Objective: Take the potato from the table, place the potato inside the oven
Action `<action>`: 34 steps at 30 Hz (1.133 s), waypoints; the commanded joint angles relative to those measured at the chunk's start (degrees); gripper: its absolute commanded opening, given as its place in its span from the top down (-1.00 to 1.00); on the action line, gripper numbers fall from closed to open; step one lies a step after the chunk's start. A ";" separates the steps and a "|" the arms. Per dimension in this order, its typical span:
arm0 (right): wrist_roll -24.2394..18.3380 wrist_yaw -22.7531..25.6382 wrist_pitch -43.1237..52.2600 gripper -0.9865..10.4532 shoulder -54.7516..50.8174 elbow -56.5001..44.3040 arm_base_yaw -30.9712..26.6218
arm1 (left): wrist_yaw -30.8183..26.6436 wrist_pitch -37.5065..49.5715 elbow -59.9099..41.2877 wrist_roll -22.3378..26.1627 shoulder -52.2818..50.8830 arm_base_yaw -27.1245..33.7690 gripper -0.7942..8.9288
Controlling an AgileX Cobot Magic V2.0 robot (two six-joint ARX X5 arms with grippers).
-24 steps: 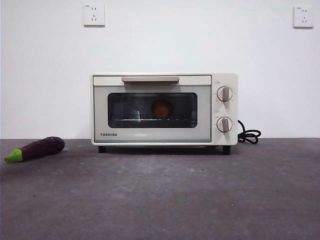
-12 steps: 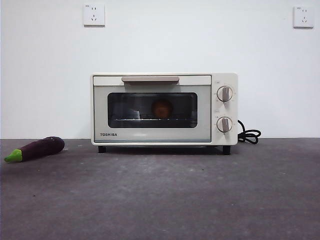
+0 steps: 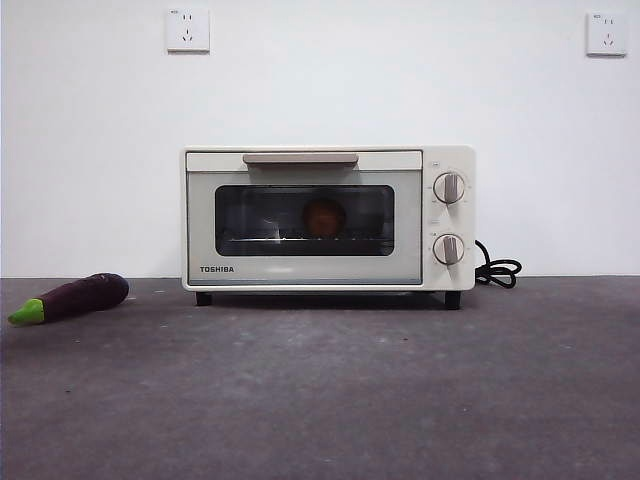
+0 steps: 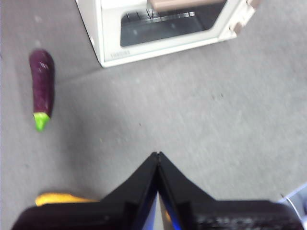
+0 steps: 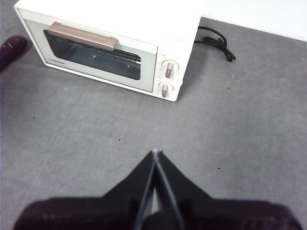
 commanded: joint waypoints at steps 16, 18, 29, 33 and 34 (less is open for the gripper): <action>-0.22 0.13 -1.20 0.83 0.15 -0.20 0.00 | -0.02 22.23 -8.94 11.45 -18.64 0.90 0.85; -0.22 0.13 -1.20 0.83 0.15 -0.20 0.00 | -0.02 27.65 -14.53 11.47 -22.29 1.66 0.85; -0.22 0.13 -1.20 0.83 0.15 -0.20 0.00 | -0.02 39.78 -37.92 12.98 -32.04 2.71 0.85; -0.22 0.13 -1.20 0.83 0.15 -0.20 0.00 | 0.00 45.68 -45.64 12.96 -35.30 4.68 0.85; -0.22 0.13 -1.20 0.83 0.15 -0.20 0.00 | -0.02 47.39 -47.65 12.94 -36.30 5.11 0.85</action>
